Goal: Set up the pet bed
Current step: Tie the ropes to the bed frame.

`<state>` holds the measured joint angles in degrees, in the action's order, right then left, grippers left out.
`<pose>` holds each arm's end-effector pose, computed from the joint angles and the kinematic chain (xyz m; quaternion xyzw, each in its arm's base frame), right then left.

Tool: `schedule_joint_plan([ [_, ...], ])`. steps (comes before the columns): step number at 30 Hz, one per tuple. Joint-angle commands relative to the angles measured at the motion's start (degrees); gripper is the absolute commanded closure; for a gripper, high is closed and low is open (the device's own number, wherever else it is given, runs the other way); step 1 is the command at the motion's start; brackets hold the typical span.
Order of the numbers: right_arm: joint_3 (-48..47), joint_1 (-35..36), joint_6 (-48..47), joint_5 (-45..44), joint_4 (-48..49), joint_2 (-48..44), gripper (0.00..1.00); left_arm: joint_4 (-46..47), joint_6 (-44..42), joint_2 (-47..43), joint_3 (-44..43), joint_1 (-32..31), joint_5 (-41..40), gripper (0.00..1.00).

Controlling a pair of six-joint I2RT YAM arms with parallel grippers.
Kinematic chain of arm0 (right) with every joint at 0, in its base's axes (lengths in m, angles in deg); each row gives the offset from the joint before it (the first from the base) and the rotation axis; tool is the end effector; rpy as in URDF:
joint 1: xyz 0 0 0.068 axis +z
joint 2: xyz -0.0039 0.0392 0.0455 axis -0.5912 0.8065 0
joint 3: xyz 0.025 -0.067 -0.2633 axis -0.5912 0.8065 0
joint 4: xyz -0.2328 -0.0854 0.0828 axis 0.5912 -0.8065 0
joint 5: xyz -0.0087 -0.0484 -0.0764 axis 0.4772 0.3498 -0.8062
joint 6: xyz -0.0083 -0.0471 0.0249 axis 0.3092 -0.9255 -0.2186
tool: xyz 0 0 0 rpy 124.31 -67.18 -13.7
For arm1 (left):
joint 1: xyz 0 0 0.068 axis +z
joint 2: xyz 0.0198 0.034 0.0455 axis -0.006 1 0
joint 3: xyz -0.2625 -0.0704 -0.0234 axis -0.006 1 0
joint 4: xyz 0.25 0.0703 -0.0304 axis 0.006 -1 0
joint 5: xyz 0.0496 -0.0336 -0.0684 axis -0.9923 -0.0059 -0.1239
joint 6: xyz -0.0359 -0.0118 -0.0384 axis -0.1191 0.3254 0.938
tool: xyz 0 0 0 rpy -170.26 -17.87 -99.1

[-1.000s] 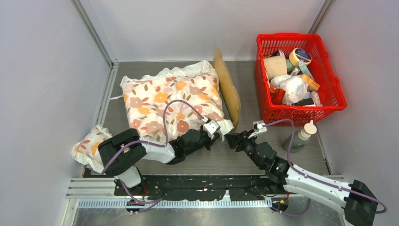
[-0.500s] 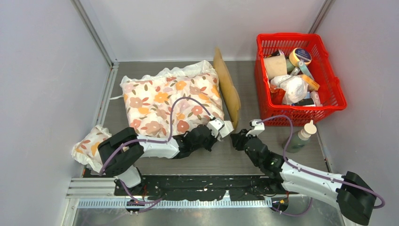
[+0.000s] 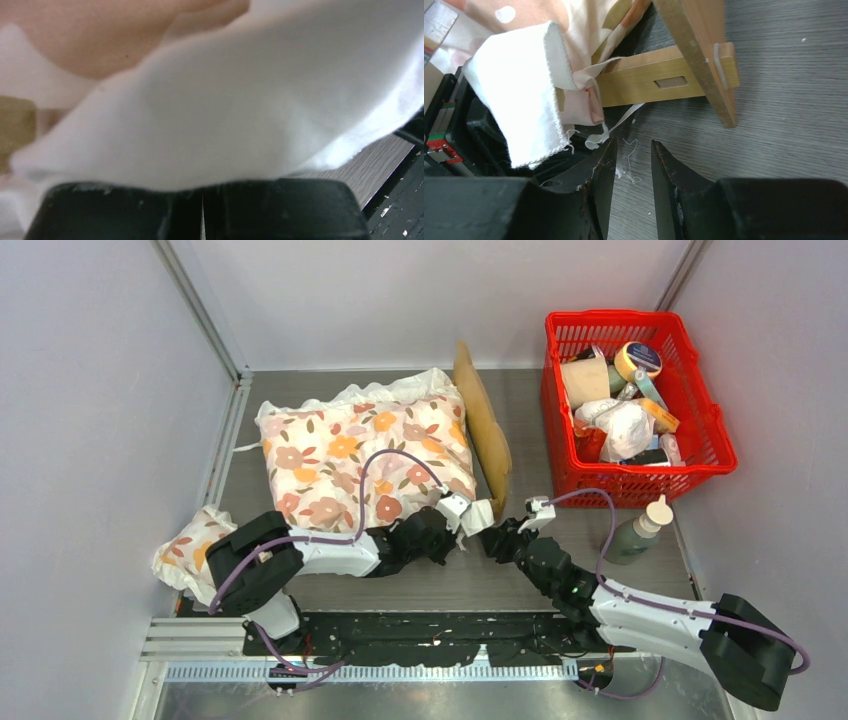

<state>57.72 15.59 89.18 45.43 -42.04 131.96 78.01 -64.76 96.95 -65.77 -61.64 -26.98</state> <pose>0.1104 0.1180 0.1539 0.0097 0.7890 0.2967 0.5379 0.1558 -0.2743 0.1574 0.2949 0.8393 -0.2430 0.3867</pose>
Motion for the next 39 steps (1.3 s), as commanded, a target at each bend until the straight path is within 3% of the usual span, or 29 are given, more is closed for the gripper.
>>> schedule_joint_plan([
  [1, 0.5, -0.2, -0.8, 3.2, 9.4, 2.7, 0.62, 0.7, 1.9, -2.6, -0.9, 0.5, -1.2, 1.0],
  [34, -4.4, -0.6, 1.4, 1.6, 24.8, 19.7, 0.61, -1.8, 4.8, -5.0, -2.2, 2.5, -1.0, 1.0],
  [39, -4.9, -0.6, 1.6, 1.4, 26.3, 22.2, 0.64, -1.6, 5.5, -4.9, -2.3, 2.8, -0.5, 1.0],
])
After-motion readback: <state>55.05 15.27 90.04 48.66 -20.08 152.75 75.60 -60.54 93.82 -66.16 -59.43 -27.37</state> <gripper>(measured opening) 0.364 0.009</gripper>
